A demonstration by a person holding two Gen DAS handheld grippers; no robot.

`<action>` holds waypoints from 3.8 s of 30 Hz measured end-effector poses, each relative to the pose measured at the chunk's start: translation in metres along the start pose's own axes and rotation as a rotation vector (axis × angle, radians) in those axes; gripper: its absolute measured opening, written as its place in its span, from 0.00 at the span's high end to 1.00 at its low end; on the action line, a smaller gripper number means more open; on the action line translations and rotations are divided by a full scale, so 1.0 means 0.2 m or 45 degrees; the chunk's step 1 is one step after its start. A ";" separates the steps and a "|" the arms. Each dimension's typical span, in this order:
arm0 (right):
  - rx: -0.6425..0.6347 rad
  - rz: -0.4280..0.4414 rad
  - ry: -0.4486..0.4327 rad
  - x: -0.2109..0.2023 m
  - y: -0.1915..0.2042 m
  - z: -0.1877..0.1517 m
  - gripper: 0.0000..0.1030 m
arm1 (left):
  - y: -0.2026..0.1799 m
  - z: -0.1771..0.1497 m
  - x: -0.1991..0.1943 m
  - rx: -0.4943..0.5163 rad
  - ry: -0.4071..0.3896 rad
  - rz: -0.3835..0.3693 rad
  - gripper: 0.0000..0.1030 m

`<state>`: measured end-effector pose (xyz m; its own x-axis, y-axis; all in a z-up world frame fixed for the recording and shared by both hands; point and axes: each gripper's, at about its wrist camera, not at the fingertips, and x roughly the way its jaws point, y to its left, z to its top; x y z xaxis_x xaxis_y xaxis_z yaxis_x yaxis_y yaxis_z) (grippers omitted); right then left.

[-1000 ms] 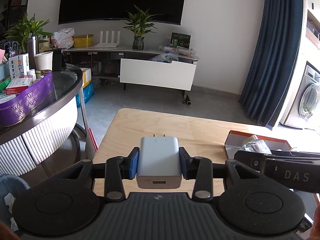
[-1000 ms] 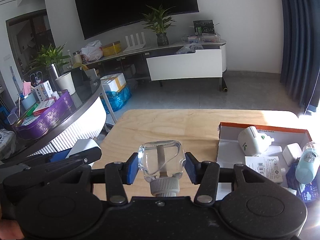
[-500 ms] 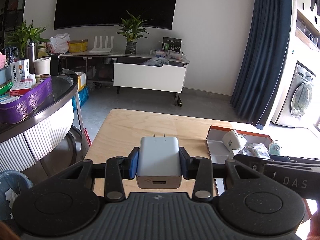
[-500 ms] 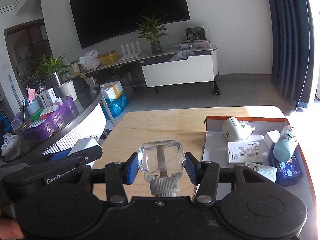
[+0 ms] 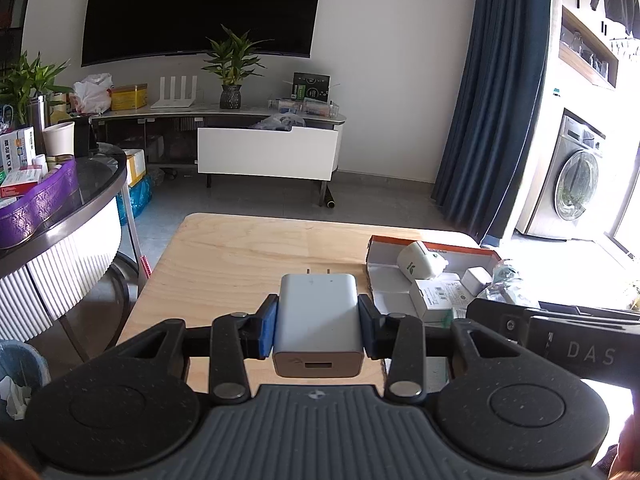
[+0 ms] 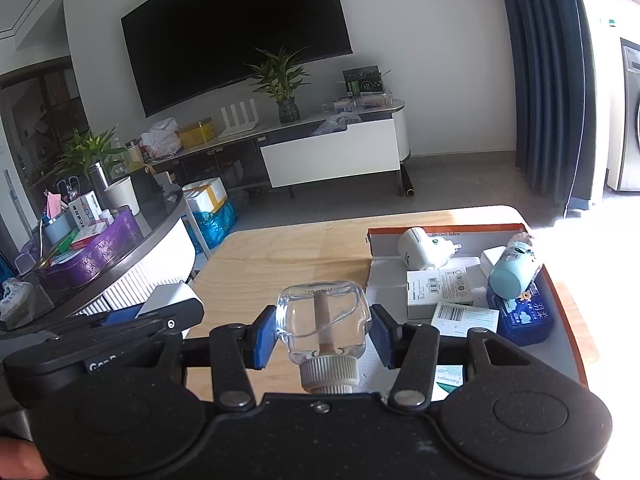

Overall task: Organize rigid objects
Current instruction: 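Carry the white adapter and glass bottle over the box with both tools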

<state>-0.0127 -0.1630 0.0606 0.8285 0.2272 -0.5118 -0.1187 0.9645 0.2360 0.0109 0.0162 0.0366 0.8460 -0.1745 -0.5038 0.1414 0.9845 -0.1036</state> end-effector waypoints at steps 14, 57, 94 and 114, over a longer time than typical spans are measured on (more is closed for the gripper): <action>0.068 -0.075 -0.073 -0.19 -0.18 -0.03 0.42 | -0.16 -0.04 -0.04 0.062 0.006 -0.090 0.60; 0.184 -0.241 -0.117 -0.32 -0.48 -0.02 0.42 | -0.48 -0.05 0.08 0.151 0.088 -0.282 0.60; 0.190 -0.247 -0.066 -0.22 -0.52 0.04 0.42 | -0.53 0.02 0.25 0.156 0.160 -0.280 0.60; 0.201 -0.247 -0.041 -0.17 -0.53 0.05 0.42 | -0.54 0.05 0.34 0.153 0.198 -0.281 0.60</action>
<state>-0.0235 -0.2744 0.0611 0.8447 0.0329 -0.5342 0.1292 0.9561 0.2632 0.0594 -0.1025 0.0225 0.7003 -0.3762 -0.6067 0.3814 0.9156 -0.1275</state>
